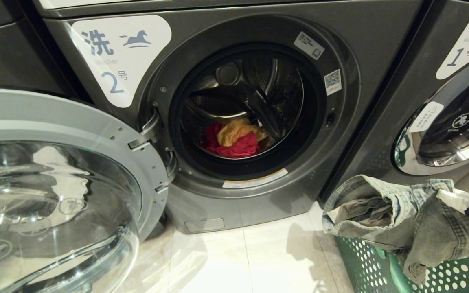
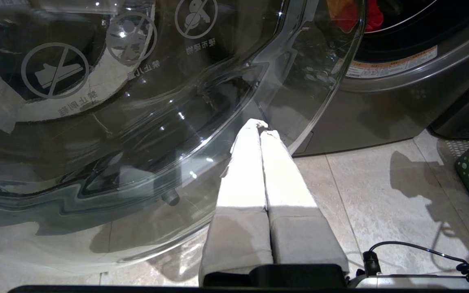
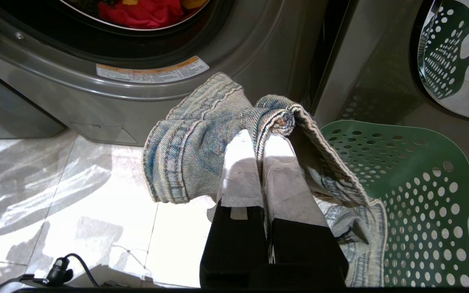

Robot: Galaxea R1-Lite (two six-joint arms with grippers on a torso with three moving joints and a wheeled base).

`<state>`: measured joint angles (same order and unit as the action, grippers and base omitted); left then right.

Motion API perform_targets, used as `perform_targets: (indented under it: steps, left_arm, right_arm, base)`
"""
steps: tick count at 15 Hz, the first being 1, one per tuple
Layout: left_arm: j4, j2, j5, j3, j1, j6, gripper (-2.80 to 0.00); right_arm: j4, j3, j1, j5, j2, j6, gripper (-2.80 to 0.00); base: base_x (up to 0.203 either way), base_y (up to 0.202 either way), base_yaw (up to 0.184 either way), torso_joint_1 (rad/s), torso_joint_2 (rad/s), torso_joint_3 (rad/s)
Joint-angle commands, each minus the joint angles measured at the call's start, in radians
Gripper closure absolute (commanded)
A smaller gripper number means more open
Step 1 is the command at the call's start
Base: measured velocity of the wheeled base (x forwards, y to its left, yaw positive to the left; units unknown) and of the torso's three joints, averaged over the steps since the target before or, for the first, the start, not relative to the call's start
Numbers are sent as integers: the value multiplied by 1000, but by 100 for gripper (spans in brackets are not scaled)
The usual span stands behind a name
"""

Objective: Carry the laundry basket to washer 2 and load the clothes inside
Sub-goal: Place the clothes into the washing machine

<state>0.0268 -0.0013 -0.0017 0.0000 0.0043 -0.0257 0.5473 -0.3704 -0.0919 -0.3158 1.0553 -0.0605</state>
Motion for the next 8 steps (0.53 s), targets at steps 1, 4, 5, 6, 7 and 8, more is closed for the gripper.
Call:
perform_targets:
  steps: [1, 4, 5, 6, 7, 8]
  left_arm:
    - [1, 0, 0, 11, 0, 0, 0]
    - [1, 1, 0, 11, 0, 0, 0]
    - [1, 0, 0, 11, 0, 0, 0]
    - [1, 0, 0, 11, 0, 0, 0]
    - [1, 0, 0, 11, 0, 0, 0]
    - [1, 0, 0, 11, 0, 0, 0]
  right_arm:
    - [3, -1, 0, -3, 2, -2, 0]
    - [3, 2, -1, -3, 2, -1, 0]
    - [3, 2, 0, -3, 2, -1, 0]
    - [3, 3, 0, -3, 2, -1, 0]
    - [3, 4, 0, -5, 3, -1, 0]
    - [3, 4, 0, -5, 4, -1, 0]
  base:
    - [0, 0, 0, 0, 0, 0]
    - [0, 0, 0, 0, 0, 0]
    - [0, 0, 0, 0, 0, 0]
    - [0, 0, 0, 0, 0, 0]
    - [0, 0, 0, 0, 0, 0]
    - [0, 0, 0, 0, 0, 0]
